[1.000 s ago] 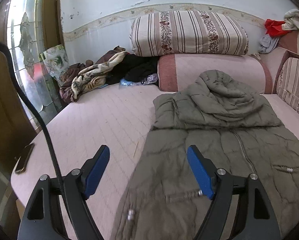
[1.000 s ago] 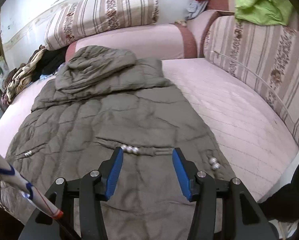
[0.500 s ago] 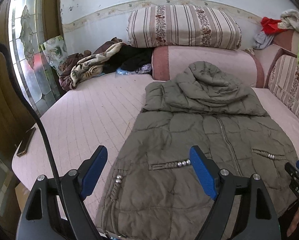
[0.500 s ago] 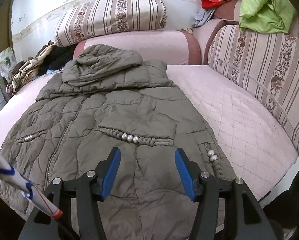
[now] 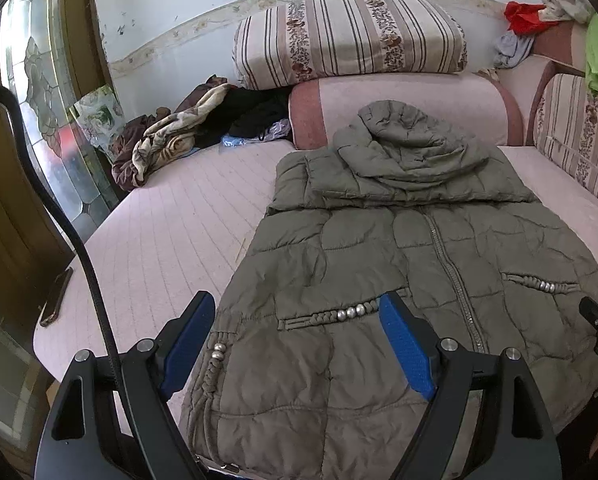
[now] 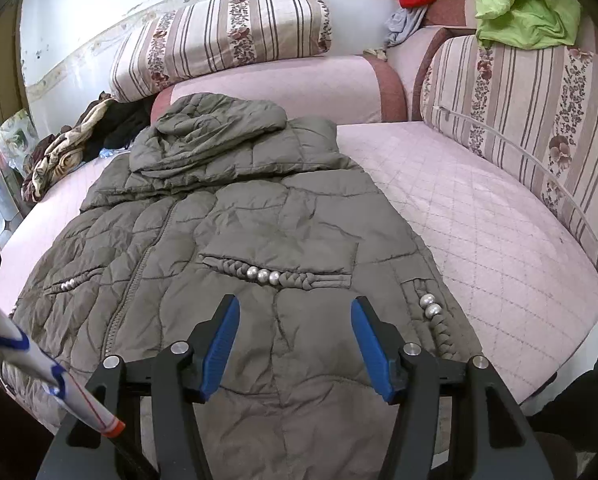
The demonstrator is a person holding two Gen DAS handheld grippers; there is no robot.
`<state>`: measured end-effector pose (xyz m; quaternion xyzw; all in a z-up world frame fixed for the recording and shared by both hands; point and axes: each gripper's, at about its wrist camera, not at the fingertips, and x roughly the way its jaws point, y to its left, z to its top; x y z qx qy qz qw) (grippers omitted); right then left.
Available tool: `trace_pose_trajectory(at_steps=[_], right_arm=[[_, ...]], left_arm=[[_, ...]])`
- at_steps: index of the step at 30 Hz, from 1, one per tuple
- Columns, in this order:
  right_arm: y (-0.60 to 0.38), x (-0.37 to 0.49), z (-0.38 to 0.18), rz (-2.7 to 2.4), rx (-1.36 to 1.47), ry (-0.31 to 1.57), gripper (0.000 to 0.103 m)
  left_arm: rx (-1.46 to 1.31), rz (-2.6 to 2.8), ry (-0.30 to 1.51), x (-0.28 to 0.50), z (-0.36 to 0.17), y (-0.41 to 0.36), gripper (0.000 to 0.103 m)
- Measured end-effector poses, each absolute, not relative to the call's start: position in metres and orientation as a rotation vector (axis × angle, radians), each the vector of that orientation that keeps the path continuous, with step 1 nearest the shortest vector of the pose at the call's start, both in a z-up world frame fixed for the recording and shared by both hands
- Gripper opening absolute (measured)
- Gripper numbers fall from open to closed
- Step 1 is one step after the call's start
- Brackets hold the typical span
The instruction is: Fold large clothes
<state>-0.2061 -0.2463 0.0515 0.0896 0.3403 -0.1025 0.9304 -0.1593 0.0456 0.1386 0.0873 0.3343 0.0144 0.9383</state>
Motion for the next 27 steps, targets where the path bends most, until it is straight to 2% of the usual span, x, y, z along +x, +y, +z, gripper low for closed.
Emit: trace_pose_trajectory(at_steps=[13,21,27], right_arm=[[-0.262,-0.201,0.047,-0.255,0.239,0.726,0.064],[-0.358,-0.201,0.051,-0.365,0.458,0.797,0.067],[-0.401,-0.197,0.030,-0.356,0.556,0.886,0.067]], left_arm=[[0.035,0.087,0.779,-0.125,0.129,0.123,0.083],[0.019,-0.005,0.901,-0.082,0.101,0.170,0.083],[-0.164,-0.109,1.004,-0.055,0.072,0.196,0.083]])
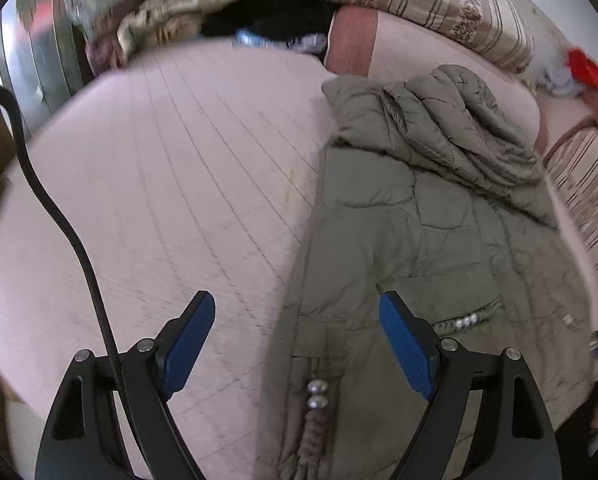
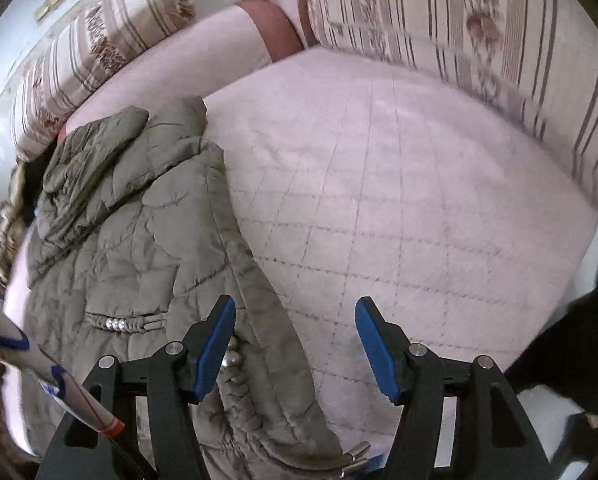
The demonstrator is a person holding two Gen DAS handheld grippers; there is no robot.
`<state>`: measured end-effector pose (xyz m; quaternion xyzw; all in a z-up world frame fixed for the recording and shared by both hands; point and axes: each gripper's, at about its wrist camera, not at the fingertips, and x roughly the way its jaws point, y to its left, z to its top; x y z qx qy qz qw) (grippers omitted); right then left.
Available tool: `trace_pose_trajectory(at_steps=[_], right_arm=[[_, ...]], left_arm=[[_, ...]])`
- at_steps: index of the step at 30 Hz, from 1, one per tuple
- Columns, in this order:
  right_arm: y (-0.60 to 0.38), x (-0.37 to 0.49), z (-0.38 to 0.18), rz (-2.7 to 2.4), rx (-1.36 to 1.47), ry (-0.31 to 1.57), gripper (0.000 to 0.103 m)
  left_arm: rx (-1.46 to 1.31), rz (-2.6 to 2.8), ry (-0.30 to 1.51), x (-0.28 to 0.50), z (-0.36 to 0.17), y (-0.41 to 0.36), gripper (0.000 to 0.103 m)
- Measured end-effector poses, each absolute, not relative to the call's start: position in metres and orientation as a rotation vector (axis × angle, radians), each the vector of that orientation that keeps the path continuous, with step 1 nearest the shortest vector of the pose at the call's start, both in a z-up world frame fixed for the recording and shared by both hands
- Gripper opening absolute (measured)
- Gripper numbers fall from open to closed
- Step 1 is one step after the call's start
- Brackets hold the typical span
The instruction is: Fold large clothes
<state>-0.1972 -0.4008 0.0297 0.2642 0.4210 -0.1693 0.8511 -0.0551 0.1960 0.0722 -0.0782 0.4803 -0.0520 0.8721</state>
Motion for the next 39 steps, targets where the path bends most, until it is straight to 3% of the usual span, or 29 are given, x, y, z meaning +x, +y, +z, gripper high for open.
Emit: trace_pose_trajectory(at_steps=[13,24,39], right_arm=[[-0.423,-0.195,0.001,-0.217,0.859,0.882,0.075],[-0.391,-0.201,-0.009,0.002,0.905,0.951,0.078],[-0.374,-0.218,-0.008,0.061,0.940,0.923,0.080]], left_arm=[[-0.324,-0.301,1.100,-0.060,0.036,0.187,0.083],[-0.474,-0.406,1.119,-0.099,0.036,0.199,0.083],[-0.753,-0.484,1.052,-0.093,0.032,0.226,0.084]])
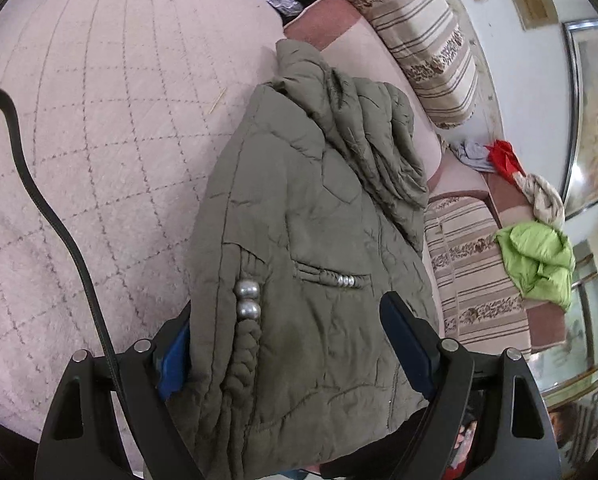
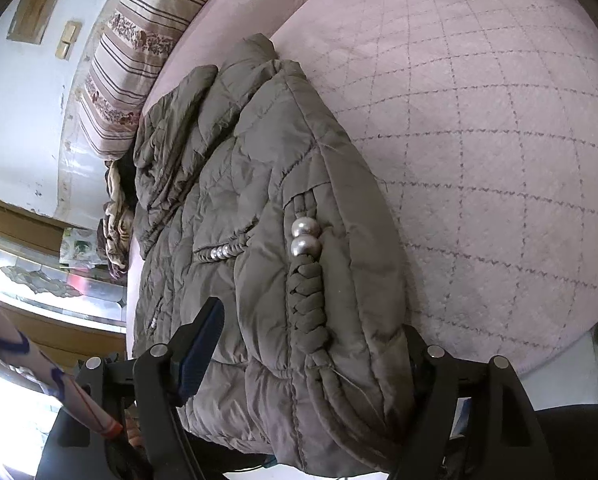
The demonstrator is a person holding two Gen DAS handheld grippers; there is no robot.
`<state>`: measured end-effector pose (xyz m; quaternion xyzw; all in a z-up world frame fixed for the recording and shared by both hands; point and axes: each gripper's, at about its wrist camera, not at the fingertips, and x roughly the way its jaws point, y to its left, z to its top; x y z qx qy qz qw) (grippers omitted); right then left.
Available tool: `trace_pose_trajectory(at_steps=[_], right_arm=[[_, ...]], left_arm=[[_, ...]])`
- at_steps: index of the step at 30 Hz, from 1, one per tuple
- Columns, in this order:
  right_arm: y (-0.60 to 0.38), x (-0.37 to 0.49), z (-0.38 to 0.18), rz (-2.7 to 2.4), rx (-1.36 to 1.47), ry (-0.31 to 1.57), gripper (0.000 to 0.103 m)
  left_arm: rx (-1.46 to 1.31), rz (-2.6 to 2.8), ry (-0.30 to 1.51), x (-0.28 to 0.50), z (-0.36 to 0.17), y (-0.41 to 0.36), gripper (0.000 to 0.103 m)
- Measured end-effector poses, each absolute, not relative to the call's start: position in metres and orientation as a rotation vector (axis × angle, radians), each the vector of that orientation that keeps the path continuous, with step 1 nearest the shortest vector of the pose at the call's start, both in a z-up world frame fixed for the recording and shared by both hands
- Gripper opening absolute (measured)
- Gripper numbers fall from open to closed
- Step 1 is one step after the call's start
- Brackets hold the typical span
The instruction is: Fold large clothes
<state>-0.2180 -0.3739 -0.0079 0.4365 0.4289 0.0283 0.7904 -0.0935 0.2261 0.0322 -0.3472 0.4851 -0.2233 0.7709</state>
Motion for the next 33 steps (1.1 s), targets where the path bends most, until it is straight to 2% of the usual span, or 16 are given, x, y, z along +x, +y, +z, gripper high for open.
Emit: trace_pose_trajectory(at_steps=[8,15,24,25,26,27,28,30,33], right_arm=[[-0.360,-0.224,-0.007,0.062,0.909,0.944,0.080],[-0.331,-0.232,-0.007,0.066,0.795,0.982,0.077],[-0.324,-0.222,-0.010,0.021,0.784,0.979,0.077],[-0.321,-0.221,-0.009,0.008,0.764,0.981,0.071],[-0.319,-0.220,-0.008,-0.009,0.735,0.986,0.054],[-0.317,-0.220,-0.006,-0.026,0.700,0.994,0.048],[-0.317,-0.221,-0.005,-0.022,0.699,0.991,0.041],[-0.321,-0.225,0.002,-0.008,0.724,0.964,0.033],[-0.319,-0.232,0.020,0.019,0.734,0.908,0.024]], left_arm=[[-0.592,-0.472,1.127,-0.105,0.030,0.207,0.084],[-0.680,-0.541,1.154,-0.126,0.023,0.208,0.084],[-0.494,-0.478,1.162,-0.127,0.027,0.174,0.084],[-0.484,-0.455,1.154,-0.129,0.029,0.177,0.069],[-0.469,-0.427,1.149,-0.130,0.031,0.178,0.058],[-0.462,-0.390,1.146,-0.131,0.033,0.181,0.037],[-0.475,-0.380,1.144,-0.131,0.034,0.184,0.029],[-0.538,-0.377,1.117,-0.133,0.042,0.194,0.022],[-0.536,-0.380,1.043,-0.141,0.068,0.202,0.019]])
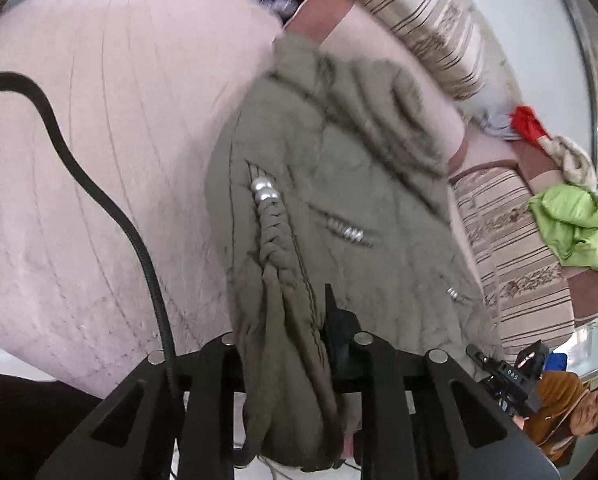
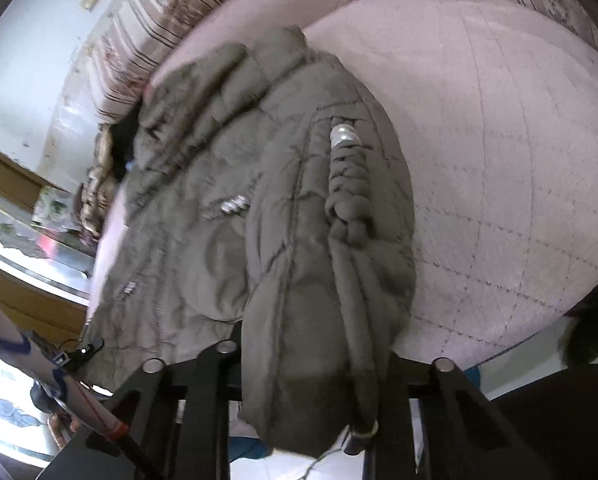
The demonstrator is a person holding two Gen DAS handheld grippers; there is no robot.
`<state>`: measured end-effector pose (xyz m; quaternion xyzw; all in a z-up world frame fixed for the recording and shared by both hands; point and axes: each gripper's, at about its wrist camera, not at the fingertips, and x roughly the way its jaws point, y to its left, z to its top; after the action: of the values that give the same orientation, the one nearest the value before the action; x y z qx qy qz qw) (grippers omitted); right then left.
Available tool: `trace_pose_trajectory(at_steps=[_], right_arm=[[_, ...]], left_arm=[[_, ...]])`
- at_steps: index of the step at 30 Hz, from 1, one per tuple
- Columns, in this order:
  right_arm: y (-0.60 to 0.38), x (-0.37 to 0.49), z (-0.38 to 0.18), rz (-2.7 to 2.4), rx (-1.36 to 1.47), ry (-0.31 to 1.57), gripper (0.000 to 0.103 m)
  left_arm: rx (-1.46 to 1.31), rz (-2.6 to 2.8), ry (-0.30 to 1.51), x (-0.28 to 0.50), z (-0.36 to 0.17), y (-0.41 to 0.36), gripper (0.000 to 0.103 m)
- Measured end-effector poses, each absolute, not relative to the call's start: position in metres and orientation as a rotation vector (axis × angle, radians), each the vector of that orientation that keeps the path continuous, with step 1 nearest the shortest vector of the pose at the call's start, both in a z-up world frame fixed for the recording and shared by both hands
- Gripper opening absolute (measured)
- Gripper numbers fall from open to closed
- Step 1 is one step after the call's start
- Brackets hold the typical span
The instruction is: Fold large clothes
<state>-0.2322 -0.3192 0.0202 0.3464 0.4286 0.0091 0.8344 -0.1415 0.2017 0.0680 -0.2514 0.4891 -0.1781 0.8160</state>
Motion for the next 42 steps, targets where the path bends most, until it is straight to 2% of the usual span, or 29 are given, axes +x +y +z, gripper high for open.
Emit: trace_pose_trajectory(at_steps=[5,12,19,27,33,42], right_arm=[[-0.313,-0.243,0.059,0.094,0.704,0.832,0.017],[-0.306,-0.251,0.097,0.163,0.683,0.772,0.016],[-0.314,-0.228,0.113,0.156,0.659,0.771,0.016],[-0.321,-0.164,0.170,0.116,0.587,0.687,0.016],[-0.334,-0.071,0.200,0.033,0.575,0.660,0.016],[-0.371,0.067,0.177,-0.133,0.617,0.726,0.017]], left_arm=[[-0.489,-0.398,0.949,-0.155,0.112,0.194,0.018],[-0.445,-0.410,0.913,-0.172,0.134,0.192,0.018],[-0.454,-0.402,0.867,-0.139,0.155,0.188,0.018],[-0.385,-0.360,0.764,-0.063,0.197,0.165,0.018],[-0.344,-0.302,0.755,0.035,0.211,0.131,0.018],[-0.231,-0.166,0.785,0.178,0.197,0.082,0.019]])
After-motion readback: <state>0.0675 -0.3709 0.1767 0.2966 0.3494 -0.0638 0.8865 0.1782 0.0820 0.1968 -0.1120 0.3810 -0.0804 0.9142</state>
